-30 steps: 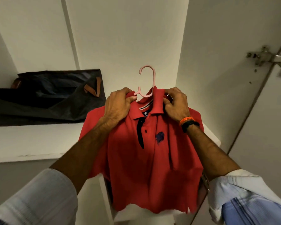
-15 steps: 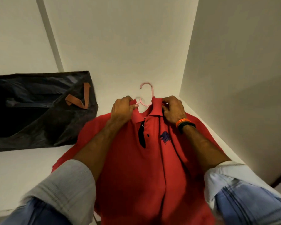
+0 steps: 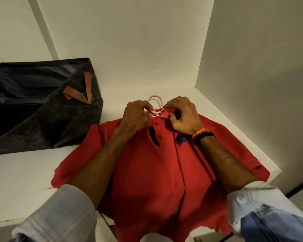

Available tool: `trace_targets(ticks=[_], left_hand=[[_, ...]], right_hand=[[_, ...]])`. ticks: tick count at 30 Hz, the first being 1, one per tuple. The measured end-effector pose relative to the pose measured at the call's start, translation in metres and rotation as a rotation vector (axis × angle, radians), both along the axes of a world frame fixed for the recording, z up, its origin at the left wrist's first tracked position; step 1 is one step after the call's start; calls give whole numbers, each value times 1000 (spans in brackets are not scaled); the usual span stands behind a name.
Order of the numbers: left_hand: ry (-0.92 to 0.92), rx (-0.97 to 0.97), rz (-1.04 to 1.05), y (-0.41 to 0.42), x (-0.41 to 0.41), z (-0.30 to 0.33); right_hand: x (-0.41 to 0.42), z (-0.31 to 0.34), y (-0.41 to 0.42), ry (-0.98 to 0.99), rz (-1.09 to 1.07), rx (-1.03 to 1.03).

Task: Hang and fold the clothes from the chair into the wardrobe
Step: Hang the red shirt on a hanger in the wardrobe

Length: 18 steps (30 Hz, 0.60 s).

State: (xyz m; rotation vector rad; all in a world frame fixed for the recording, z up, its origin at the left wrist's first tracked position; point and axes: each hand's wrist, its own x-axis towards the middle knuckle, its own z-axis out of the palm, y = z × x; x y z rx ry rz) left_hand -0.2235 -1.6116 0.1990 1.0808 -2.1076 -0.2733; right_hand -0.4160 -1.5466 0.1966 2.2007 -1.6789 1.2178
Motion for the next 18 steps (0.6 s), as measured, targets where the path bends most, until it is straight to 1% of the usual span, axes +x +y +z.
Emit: trace_targets(ticks=[2,4,5,9,14,16,18], left_hand=[[-114,115,-126,3,4,4],[-222,225,-187,5,7,5],[-240,259,-199,6,9,5],[-153,317,-197,8,15,-2],[-93,274,-171,8,17,-14],[-73,268,-163,8,17,-17],[-66,263,-163,8,17,-17]], right_hand=[[3,0,2,21,90,60],[4,-3,2,97,135,127],[4,-5,1,133,147,157],[4,-13,-1,155,148,209],[6,-19,-4,266,200,311],[7,-21,-5,238,211,296],[6,-21,-5,142,194,251]])
